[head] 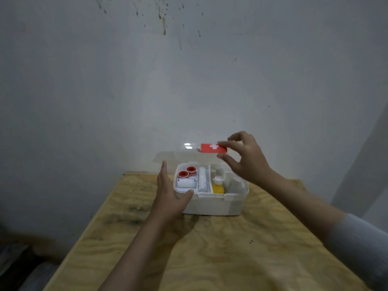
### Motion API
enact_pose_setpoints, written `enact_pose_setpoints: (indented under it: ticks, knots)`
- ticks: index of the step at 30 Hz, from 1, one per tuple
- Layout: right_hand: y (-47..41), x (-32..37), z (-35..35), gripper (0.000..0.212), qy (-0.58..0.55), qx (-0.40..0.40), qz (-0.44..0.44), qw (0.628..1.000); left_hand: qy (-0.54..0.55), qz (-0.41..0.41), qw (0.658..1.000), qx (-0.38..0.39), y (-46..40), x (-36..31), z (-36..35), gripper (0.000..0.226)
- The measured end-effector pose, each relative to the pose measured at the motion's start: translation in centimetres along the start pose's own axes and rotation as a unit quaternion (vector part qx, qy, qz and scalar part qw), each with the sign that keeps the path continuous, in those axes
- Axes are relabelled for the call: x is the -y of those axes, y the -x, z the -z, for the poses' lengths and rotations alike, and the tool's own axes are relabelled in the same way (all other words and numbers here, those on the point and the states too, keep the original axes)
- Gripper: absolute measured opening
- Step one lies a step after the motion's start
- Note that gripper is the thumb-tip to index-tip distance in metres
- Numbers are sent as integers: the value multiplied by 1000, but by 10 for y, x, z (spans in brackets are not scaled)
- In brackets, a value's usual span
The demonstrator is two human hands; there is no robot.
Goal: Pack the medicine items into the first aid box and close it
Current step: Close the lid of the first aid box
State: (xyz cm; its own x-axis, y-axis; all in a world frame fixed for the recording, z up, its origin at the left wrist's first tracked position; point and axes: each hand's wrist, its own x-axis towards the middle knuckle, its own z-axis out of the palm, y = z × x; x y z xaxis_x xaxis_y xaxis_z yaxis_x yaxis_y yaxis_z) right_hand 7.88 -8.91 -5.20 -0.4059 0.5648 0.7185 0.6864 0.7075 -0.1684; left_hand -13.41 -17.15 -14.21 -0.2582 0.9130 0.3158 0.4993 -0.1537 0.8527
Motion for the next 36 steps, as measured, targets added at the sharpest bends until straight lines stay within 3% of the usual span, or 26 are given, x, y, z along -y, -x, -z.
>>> enact_pose_setpoints:
  ticks: [4, 9, 18, 30, 36]
  knots:
    - [49, 11, -9, 43, 4, 45, 9, 999, -52, -97, 993, -37, 7, -1, 2, 106]
    - [74, 16, -19, 62, -28, 104, 32, 994, -87, -165, 982, -11, 11, -6, -5, 70]
    - [73, 12, -30, 76, -65, 137, -26, 988, -95, -176, 980, 12, 7, 11, -6, 48]
    - [79, 4, -52, 53, 32, 42, 24, 998, -87, -176, 979, -53, 4, 7, -19, 46]
    - [61, -12, -65, 53, 32, 59, 6, 998, -85, -176, 979, -52, -21, 1, -25, 44]
